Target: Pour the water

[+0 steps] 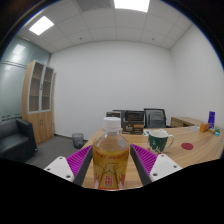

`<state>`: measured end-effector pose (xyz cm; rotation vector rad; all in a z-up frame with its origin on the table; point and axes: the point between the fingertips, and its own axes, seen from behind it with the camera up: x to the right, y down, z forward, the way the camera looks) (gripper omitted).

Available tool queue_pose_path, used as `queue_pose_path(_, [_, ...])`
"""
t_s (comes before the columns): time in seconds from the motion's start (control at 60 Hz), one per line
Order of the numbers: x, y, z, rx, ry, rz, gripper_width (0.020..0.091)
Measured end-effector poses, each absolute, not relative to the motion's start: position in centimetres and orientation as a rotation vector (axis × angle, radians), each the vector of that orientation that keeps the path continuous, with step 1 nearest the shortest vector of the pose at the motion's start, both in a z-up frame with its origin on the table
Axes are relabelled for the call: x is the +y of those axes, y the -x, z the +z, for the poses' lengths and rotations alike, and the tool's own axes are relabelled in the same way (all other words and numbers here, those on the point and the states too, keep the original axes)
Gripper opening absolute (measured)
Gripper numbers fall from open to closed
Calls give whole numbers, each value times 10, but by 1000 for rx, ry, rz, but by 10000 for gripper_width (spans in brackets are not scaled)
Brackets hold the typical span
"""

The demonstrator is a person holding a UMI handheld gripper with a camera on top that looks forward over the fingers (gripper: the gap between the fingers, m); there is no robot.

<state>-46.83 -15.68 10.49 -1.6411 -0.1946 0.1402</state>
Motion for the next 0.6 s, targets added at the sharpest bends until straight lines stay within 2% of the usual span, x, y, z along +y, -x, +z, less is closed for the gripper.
queue_pose_path(0.067, [-149,474,107,-165,1630,142,794])
queue_pose_path(0.083, [-147,474,106,-161,1631,141,760])
queue_pose_path(0.1, [-145,474,105,-154,1632,137,697])
queue_pose_path(0.117, [-143,472,103,-147,1635,130,596])
queue_pose_path(0.167, [-141,468,104,-119,1627,124,594])
queue_pose_path(0.233, [-140,467,106,-115,1618,127,556])
queue_pose_path(0.367, [-137,472,103,-128,1640,147,451])
queue_pose_path(0.5, [-119,473,104,-76,1684,268,449])
queue_pose_path(0.6, [-94,465,121,74,1689,438,447])
